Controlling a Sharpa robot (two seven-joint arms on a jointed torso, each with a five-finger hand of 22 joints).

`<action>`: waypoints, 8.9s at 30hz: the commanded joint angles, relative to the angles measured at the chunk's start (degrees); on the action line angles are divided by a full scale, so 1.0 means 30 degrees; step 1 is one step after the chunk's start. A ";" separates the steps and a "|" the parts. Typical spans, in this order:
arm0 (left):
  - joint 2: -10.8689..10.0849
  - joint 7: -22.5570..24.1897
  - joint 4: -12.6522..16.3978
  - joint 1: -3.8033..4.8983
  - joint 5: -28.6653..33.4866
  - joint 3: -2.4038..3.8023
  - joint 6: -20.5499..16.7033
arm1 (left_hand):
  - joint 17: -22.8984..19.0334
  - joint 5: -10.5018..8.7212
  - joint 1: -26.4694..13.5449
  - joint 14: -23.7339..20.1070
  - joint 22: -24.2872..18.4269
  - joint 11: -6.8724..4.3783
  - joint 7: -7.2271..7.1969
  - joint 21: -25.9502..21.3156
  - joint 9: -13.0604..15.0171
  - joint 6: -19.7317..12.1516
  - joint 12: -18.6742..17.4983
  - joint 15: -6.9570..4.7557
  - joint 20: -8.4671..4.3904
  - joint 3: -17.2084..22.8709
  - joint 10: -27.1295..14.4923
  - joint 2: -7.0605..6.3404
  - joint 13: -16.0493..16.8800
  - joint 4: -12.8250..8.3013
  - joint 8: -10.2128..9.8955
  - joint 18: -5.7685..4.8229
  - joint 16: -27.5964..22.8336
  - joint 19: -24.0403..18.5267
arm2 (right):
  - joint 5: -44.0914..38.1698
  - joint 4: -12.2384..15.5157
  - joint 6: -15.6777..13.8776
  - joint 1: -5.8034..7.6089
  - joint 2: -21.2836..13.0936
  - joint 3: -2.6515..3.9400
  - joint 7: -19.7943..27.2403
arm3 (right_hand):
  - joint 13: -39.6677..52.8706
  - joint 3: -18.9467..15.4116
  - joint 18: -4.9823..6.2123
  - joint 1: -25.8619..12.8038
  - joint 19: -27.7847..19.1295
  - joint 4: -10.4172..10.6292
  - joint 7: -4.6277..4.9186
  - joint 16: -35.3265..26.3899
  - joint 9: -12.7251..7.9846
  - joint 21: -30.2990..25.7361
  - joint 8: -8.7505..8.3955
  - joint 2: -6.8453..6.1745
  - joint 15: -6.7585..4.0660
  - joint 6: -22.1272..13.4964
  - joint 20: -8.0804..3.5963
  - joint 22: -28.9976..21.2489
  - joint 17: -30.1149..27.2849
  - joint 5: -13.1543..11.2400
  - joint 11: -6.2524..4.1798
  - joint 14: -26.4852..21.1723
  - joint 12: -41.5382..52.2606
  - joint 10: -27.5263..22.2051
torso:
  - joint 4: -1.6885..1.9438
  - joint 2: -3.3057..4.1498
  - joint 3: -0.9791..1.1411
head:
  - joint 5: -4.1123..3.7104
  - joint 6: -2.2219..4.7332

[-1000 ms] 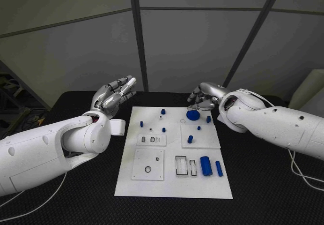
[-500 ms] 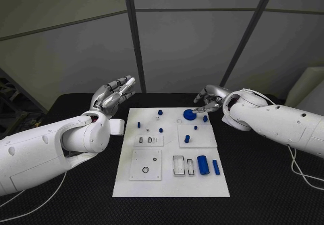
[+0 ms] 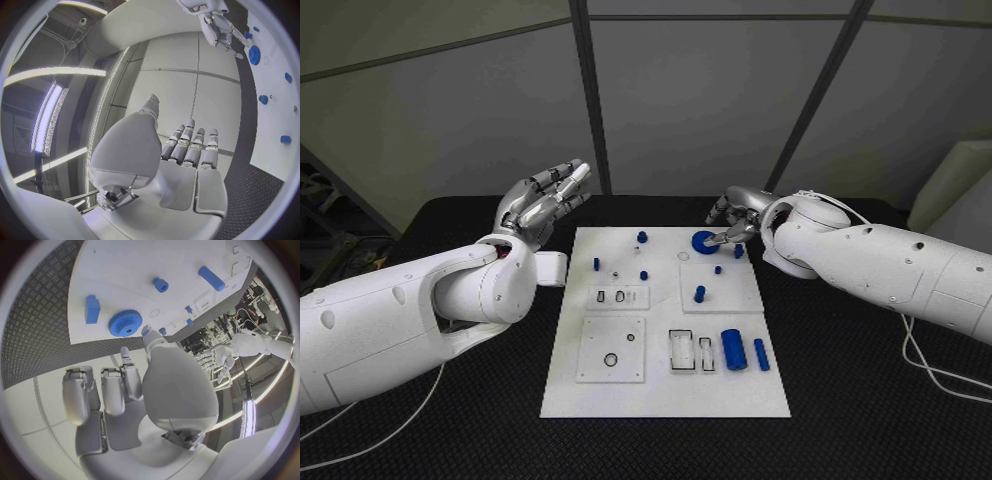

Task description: Assemble the parts on the task board

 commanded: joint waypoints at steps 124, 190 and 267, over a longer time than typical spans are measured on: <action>0.0232 -0.0100 -0.0159 0.0022 -0.0169 0.0021 0.0473 | 0.0005 0.0089 -0.0080 0.0078 0.0040 0.0005 0.1371 0.0135 0.0023 0.0093 0.0073 -0.0002 0.0055 -0.0061 -0.0036 0.0292 0.0009 -0.0303 0.0067 -0.0386 0.0037 0.0186 | -0.6099 -0.0300 -0.1519 -0.0475 0.4921 -0.0680 -0.0936 | 0.2983 0.1426 -0.0131 0.0604 0.1982 -0.2323 -0.0736 0.0068 0.0760 0.0059 0.0223 0.2810 -0.0370 0.3173 -0.0341 0.5022 0.2467 0.0592 -0.0617 0.1419 0.1191 0.0815 | -0.0036 0.0010 0.0045 | 0.0538 -0.0711; 0.0154 -0.0202 -0.0170 0.0028 -0.0169 0.0021 0.0477 | 0.0002 0.0087 -0.0107 0.0067 0.0045 0.0012 0.1378 0.0157 0.0022 0.0086 0.0081 0.0004 0.0055 -0.0096 -0.0047 0.0317 0.0007 -0.0374 0.0064 -0.0389 0.0032 0.0190 | -0.2779 -0.0889 -0.0260 -0.0474 0.4754 -0.0916 -0.1007 | 0.2908 0.0057 -0.0131 -0.4002 0.1982 0.1293 0.0069 0.0032 -0.1776 0.0059 -0.0100 0.2628 0.0235 0.0019 0.0220 0.5022 0.2488 0.0004 0.0129 0.1427 0.1068 0.0703 | -0.0048 -0.0006 0.0066 | 0.0633 -0.0849; 0.0501 -0.0905 -0.1516 -0.0481 -0.1617 0.0003 0.2899 | 0.0480 0.0030 -0.0288 0.9977 0.1538 0.0329 0.1767 0.4158 0.0619 0.7187 0.1979 0.0224 0.0317 -0.0825 0.5745 0.1561 0.0118 -0.2924 0.1159 -0.0335 0.1675 0.7243 | 0.5225 -0.0826 -0.2277 -0.1636 -0.1862 -0.0918 0.5653 | 0.1952 0.1436 -0.0131 0.0959 0.1982 -0.2503 -0.0185 -0.0320 -0.2447 0.0059 0.0228 0.1740 0.0022 0.1963 0.0030 0.5022 0.2180 0.0740 -0.0146 0.1340 -0.0050 0.0069 | -0.0745 -0.0473 0.0453 | 0.0399 -0.0841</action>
